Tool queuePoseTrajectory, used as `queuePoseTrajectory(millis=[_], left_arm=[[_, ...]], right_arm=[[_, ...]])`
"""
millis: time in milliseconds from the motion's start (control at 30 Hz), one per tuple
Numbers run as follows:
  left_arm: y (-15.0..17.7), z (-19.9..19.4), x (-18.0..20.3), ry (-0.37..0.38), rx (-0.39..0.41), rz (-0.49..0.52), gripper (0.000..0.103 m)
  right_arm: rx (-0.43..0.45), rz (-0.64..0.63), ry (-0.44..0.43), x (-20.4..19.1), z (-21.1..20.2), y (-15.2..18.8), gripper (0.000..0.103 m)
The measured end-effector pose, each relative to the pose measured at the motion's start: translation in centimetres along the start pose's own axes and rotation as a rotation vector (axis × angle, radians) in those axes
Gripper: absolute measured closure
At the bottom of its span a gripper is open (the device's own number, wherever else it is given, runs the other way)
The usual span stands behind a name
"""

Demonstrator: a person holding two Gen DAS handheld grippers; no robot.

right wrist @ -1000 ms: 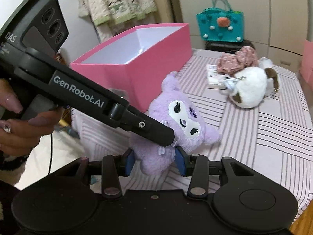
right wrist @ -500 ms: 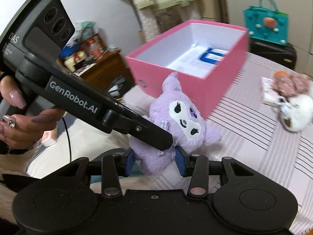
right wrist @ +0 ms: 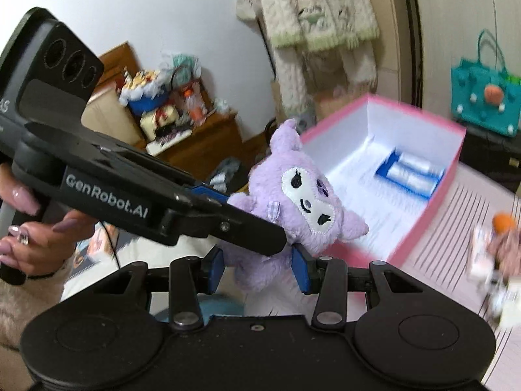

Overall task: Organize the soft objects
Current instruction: 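Lift the purple plush with the right gripper and carry it over the box, then lower the purple plush into the box and open the right gripper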

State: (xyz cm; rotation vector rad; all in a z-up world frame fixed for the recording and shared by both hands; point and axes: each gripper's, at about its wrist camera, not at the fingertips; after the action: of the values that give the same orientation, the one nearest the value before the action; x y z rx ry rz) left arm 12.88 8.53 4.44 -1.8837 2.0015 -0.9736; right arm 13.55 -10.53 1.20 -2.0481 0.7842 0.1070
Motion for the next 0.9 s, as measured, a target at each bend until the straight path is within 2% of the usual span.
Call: queuePoseTrajectory(millis=[200, 367, 600, 900], left_arm=[[-6.4, 2.7, -1.1, -0.031, 0.086, 0.043, 0.072], [-10.0, 6.7, -3.0, -0.096, 0.12, 0.029, 0.073], [-13.0, 13.4, -6.0, -0.129, 0.047, -0.006, 0.073], [-14.2, 18.3, -8.0, -0.191, -0.026, -0.004, 0.072]], right_arm=[[0.104, -0.015, 0.07, 3.8, 0.8, -5.5, 0.054], [0.083, -0.022, 0.075, 8.3, 4.0, -9.6, 0.054], [0.016, -0.071, 0.101, 13.3, 9.4, -11.3, 0.054], [-0.095, -0.135, 0.1, 16.7, 14.0, -11.8, 0.055]])
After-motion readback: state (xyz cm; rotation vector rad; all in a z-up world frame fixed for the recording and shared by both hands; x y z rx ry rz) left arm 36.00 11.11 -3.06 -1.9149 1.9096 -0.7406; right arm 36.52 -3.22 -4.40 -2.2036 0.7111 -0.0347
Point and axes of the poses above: each gripper's, at about its wrist camera, not at the fingertips, and z roughly the way its jaws point, x to its right, y to its underside, and after that the axes turned 10 degrees about -y, right-handed
